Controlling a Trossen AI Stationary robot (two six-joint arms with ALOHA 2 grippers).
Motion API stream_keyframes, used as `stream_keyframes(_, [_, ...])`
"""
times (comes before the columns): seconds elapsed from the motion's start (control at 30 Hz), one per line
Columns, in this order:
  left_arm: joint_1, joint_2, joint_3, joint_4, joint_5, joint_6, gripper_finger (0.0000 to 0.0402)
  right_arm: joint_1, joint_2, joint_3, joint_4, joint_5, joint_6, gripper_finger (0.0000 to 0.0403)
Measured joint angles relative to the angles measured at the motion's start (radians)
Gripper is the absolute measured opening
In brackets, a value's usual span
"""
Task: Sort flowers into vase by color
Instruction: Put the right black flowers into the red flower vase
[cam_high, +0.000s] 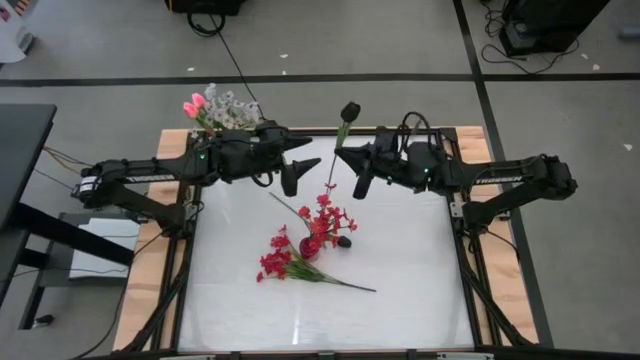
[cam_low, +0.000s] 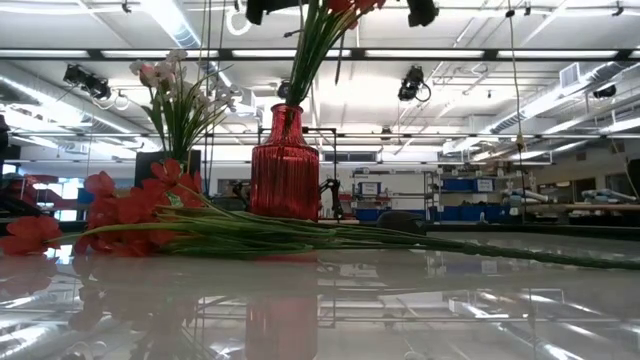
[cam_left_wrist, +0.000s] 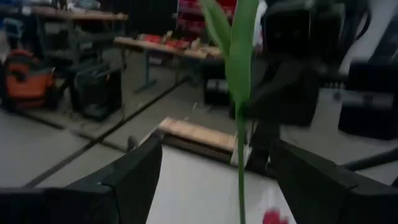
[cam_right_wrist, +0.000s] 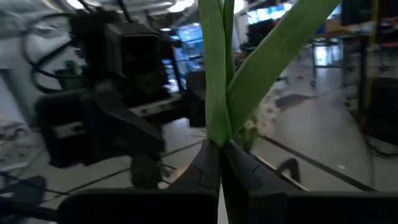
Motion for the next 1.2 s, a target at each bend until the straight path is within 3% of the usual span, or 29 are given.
stream_keyframes(0.3, [-0.002,0.063,0.001,0.097,0.067,-0.064,0.0236,0.000,0.009,0.000,0.028,-0.078,-0.065,0.0010])
stream_keyframes(0.7, [-0.027,0.128,0.001,0.170,0.071,-0.044,0.0170,-0.019,0.009,0.000,0.070,-0.153,-0.131,0.0010])
stream_keyframes(0.8, [-0.027,0.132,0.000,0.212,0.071,-0.014,0.0131,-0.023,0.009,-0.001,0.054,-0.160,-0.132,0.0010])
stream_keyframes(0.93, [-0.028,0.132,0.000,0.215,0.072,0.065,0.0050,-0.025,0.009,0.000,0.040,-0.161,-0.127,0.0012])
stream_keyframes(1.0, [-0.027,0.132,0.000,0.215,0.073,0.073,0.0016,-0.025,0.009,0.000,0.040,-0.145,-0.124,0.0022])
stream_keyframes(1.2, [-0.025,0.132,0.000,0.207,0.079,0.097,0.0006,-0.024,0.009,0.000,0.031,-0.075,-0.123,0.0092])
